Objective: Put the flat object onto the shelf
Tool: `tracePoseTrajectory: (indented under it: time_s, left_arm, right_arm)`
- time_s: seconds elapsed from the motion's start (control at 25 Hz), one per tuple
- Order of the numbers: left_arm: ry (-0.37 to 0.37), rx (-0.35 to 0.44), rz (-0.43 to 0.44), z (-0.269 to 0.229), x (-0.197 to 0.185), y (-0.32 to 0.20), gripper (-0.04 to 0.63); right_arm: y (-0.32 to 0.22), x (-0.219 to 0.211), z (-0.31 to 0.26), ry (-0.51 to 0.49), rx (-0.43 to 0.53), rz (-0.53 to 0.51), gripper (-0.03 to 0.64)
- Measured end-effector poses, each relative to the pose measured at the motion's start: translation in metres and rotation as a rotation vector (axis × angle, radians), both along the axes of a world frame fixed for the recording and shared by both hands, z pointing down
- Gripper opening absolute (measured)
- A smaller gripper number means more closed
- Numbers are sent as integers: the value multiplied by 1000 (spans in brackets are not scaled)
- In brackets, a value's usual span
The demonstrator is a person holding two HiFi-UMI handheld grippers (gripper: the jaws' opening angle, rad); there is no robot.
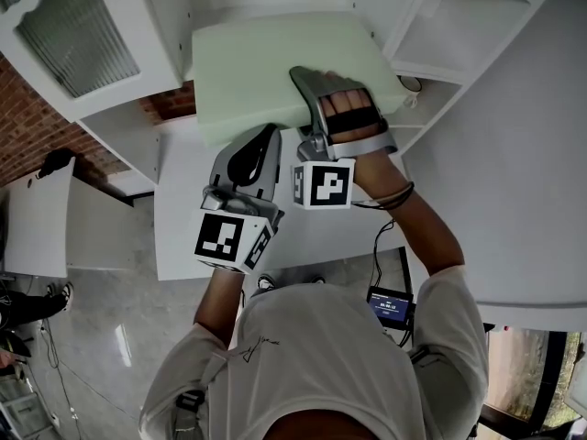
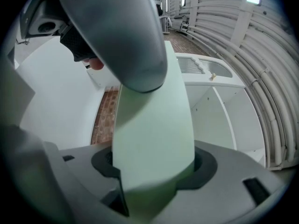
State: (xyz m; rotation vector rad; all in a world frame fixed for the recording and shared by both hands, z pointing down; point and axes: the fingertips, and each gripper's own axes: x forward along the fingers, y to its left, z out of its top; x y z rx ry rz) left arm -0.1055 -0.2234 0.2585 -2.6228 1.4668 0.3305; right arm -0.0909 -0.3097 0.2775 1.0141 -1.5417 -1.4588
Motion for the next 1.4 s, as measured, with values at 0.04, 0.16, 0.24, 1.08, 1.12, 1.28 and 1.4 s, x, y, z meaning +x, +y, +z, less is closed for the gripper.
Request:
tracePoseTrajectory:
  time_s: [0.04,0.16,0.24,1.08,1.12,1.28,1.4]
  left_arm:
    - [1,1,1,0,1,-1,13]
    - [-7,4,-3,0,3,-5,12]
    - [-10,8,-9,0,3,-7,12]
    - [-55,19,-53,2,12,-28,13]
    - [-55,18,-52,2,13,-28,14]
    - [-56,25,-62,1,15,-30,13]
    - [-58,25,-66,1,16,-32,13]
  right_arm:
    - [-1,0,0,0,7,-6,282]
    - [-1,-1,0,5,46,-46,285]
    - [2,-1,-1,8,79,-79,290]
    - [17,4,-1,-34,58,-188,298]
    - [19,6,-1,-34,57,-188,298]
    - [22,7,-2,-46,57,-209,298]
    - [22,9,-2,-46,55,-212,298]
